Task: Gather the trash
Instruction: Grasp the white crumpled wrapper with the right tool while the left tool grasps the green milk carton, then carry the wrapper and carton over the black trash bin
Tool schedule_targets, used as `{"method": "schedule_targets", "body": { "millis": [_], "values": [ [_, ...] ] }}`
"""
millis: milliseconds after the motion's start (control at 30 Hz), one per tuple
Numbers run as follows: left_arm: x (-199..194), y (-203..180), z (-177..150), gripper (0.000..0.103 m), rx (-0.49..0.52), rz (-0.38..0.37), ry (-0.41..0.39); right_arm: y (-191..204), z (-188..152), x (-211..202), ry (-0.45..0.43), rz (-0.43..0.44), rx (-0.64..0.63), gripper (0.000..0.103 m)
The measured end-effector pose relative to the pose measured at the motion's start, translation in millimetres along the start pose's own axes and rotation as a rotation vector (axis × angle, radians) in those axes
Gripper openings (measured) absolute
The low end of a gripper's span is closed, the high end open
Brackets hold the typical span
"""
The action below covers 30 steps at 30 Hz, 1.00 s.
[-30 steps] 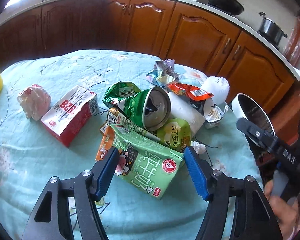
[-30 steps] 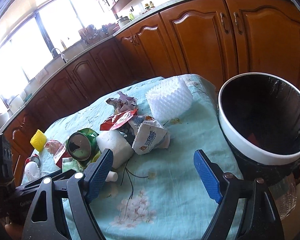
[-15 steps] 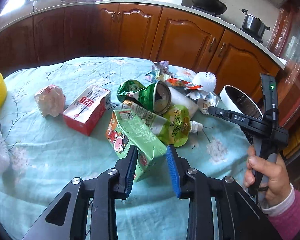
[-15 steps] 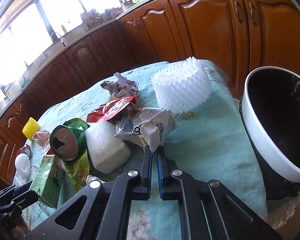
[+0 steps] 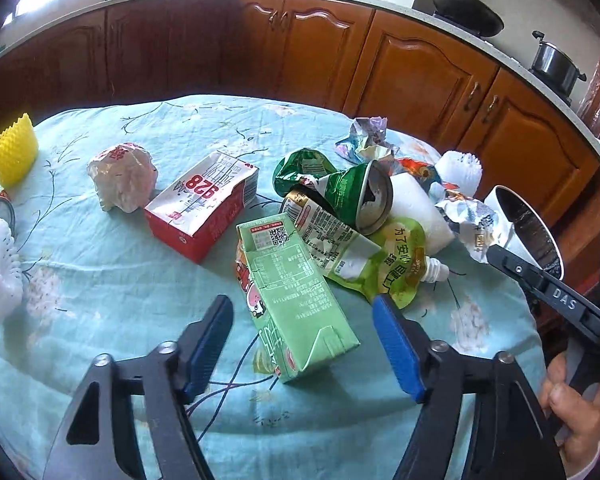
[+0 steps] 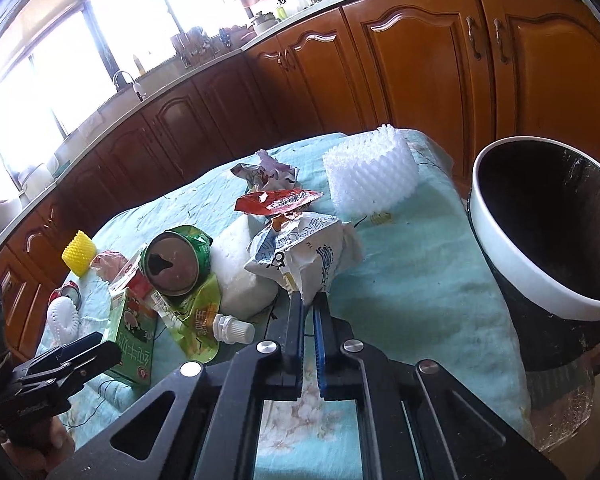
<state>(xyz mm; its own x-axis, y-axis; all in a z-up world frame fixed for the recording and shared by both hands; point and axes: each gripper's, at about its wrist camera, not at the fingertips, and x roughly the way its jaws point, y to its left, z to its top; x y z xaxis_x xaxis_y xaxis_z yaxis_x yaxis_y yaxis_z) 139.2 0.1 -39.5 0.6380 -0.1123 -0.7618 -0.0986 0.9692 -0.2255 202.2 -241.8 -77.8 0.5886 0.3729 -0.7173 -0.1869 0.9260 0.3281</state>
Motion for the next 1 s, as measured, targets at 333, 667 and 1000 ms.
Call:
{"method": "schedule_targets", "body": {
  "millis": [333,667,1000],
  "values": [
    [-25.2,-9.7,-11.1,0.032,0.088,-0.090,-0.041,-6.0,-8.1,-39.5,-0.052,0.006,0.011,0.002],
    [-36.6,-75.6,-6.9,0.032,0.243,-0.237,-0.074,-33.9,-12.5,-76.8,-0.109,-0.036,0.055,0.001],
    [-2.7,-130.6,18.0,0.032,0.332,-0.310,-0.060,-82.1,-11.0,-104.7,-0.157,-0.124,0.123,0.001]
  ]
}}
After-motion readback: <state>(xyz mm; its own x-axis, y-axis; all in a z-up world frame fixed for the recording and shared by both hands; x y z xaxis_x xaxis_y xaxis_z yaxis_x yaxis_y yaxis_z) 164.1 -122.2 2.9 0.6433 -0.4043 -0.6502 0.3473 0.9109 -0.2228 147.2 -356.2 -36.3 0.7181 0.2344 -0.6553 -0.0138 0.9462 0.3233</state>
